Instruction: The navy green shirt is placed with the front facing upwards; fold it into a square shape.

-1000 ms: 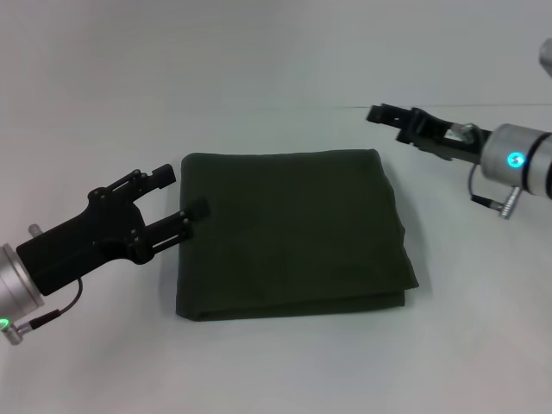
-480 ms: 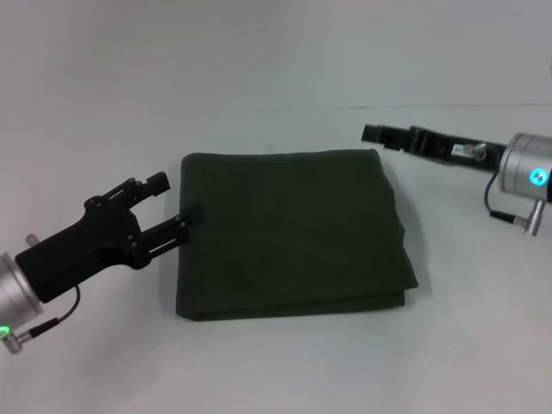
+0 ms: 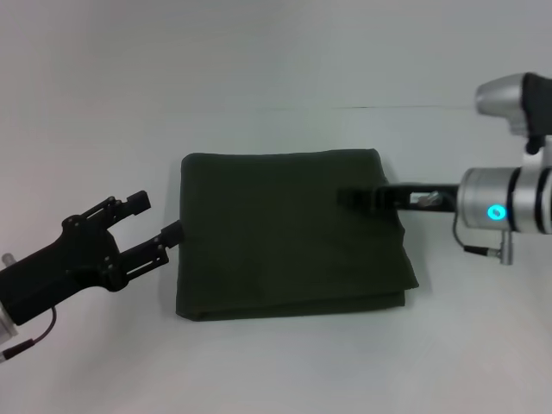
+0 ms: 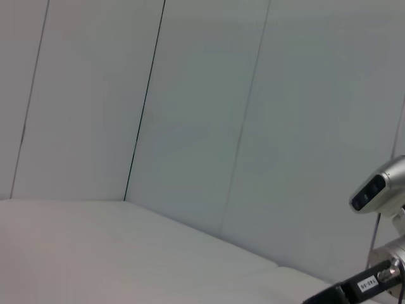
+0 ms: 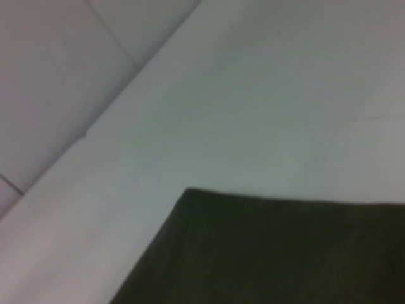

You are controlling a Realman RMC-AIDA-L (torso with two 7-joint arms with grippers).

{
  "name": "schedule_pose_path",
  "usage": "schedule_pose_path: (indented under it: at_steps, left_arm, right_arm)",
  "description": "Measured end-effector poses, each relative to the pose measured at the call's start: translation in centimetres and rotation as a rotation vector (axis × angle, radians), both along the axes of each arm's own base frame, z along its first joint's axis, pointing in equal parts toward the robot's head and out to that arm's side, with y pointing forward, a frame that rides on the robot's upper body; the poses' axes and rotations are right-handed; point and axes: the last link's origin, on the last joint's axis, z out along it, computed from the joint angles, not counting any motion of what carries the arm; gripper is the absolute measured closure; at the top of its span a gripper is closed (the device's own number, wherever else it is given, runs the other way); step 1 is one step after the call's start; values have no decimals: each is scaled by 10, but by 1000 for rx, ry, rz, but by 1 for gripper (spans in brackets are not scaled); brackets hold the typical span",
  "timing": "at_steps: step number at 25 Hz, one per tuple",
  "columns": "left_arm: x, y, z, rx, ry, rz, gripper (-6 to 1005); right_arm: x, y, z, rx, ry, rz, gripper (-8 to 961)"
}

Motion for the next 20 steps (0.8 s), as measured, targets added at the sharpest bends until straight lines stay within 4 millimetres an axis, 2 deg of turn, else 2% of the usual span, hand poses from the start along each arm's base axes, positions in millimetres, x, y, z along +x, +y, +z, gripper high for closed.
schedule_pose_path:
  at_steps: [4, 10, 15, 20]
  left_arm:
    - [-1, -2, 0, 3, -1, 5, 209]
    - [-1, -2, 0, 5, -5, 6, 208]
    - [-1, -1, -1, 9, -9, 14, 208]
    - [0, -1, -2, 9, -12, 13, 208]
  right_arm:
    - [5, 0, -12, -5, -74, -13, 771]
    - [17, 4, -13, 53, -139, -63, 950]
    - [24, 10, -2, 119, -148, -77, 947]
    - [18, 7, 10, 133, -86, -23, 948]
